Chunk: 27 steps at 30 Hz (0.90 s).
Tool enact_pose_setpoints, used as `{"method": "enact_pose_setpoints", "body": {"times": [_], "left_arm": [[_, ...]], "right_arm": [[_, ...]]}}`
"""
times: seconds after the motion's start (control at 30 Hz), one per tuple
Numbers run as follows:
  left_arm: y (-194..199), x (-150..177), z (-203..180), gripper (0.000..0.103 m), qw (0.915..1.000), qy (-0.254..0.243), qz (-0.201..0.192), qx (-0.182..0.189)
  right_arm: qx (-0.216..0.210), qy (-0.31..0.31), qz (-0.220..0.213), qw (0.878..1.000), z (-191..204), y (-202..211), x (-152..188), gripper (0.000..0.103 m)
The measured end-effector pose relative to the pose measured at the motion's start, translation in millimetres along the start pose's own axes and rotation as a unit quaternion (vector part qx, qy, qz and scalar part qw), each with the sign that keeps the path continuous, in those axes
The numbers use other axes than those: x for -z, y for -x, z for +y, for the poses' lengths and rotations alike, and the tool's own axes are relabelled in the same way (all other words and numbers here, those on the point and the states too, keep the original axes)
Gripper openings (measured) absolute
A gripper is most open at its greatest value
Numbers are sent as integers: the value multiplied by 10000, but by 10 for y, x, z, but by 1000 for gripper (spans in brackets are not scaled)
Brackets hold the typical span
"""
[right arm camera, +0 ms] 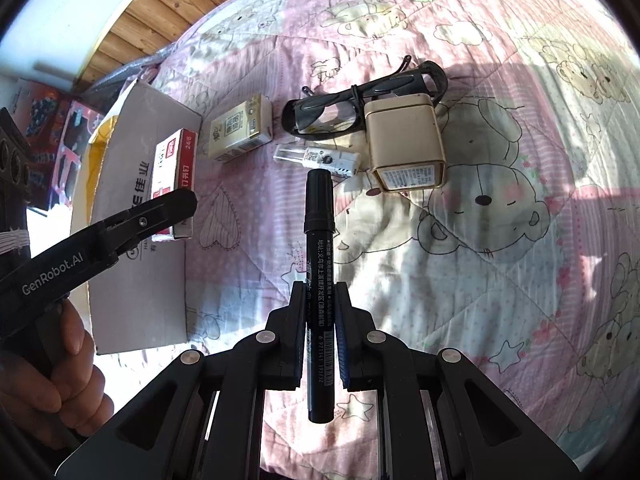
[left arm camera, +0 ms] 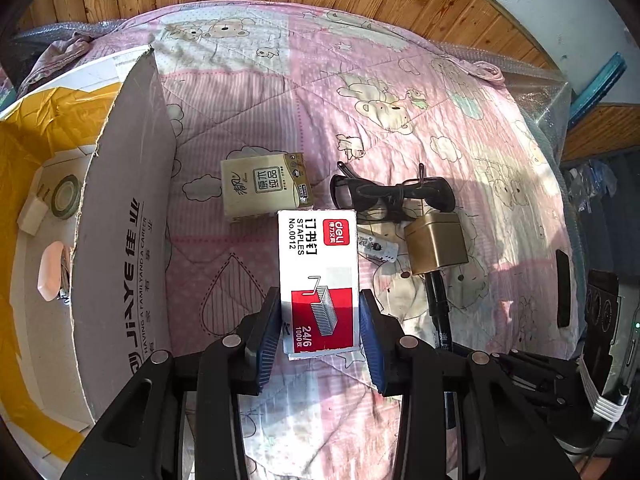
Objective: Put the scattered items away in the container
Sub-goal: 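Carry the marker and staples box in both tools over the cardboard box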
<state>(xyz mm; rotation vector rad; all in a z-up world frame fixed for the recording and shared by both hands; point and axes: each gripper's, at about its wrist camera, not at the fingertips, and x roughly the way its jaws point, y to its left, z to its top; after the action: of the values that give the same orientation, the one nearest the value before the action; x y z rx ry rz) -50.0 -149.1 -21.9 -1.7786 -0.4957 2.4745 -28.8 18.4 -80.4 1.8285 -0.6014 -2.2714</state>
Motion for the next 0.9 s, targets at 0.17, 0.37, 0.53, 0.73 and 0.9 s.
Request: {"method": "enact_pose_setpoints", "body": {"times": [0.17, 0.37, 0.53, 0.73, 0.9], "left_arm": [[216, 52, -69, 39, 9996, -188, -181, -53], [435, 132, -97, 39, 9988, -317, -353, -102], [586, 203, -63, 39, 9985, -284, -471, -54], [772, 301, -18, 39, 9979, -212, -612, 40], [916, 372, 65, 39, 9974, -93, -713, 98]], "right_arm": [[47, 74, -55, 9999, 93, 80, 59, 14], [40, 217, -117, 9997, 251, 181, 134, 14], [-13, 387, -165, 9991, 413, 254, 180, 14], [-79, 651, -207, 9976, 630, 343, 225, 14], [-92, 851, -236, 9961, 785, 406, 238, 14]]}}
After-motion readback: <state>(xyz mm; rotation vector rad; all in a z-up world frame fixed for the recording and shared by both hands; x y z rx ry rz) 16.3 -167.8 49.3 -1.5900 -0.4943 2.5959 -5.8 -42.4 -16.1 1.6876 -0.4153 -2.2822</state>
